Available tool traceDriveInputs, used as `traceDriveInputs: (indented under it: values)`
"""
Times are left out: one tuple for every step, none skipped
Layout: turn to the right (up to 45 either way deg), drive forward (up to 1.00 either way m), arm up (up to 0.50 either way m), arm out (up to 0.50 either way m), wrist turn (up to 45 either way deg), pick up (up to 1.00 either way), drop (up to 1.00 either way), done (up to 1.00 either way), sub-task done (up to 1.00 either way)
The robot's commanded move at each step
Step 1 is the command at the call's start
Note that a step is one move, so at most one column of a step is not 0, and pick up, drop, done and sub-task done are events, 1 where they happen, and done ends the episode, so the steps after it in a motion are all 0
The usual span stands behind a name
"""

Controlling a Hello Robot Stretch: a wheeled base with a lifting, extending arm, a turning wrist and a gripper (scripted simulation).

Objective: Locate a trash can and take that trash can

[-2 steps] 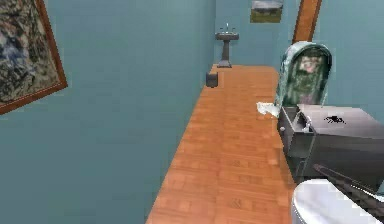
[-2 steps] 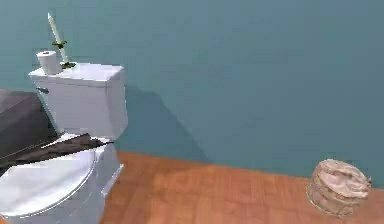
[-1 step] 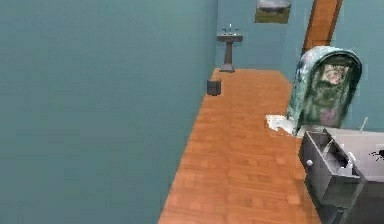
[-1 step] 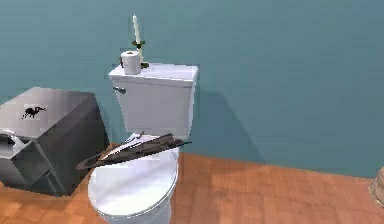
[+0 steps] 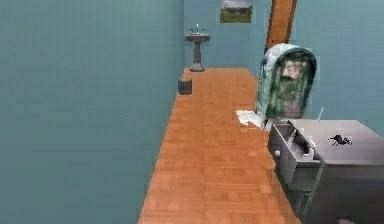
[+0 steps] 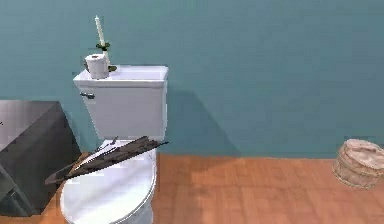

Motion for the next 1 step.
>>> traceDriveInputs:
  values:
    - [0.0,0.75,0.0,0.0,0.0,0.0,0.0,0.0,0.0]
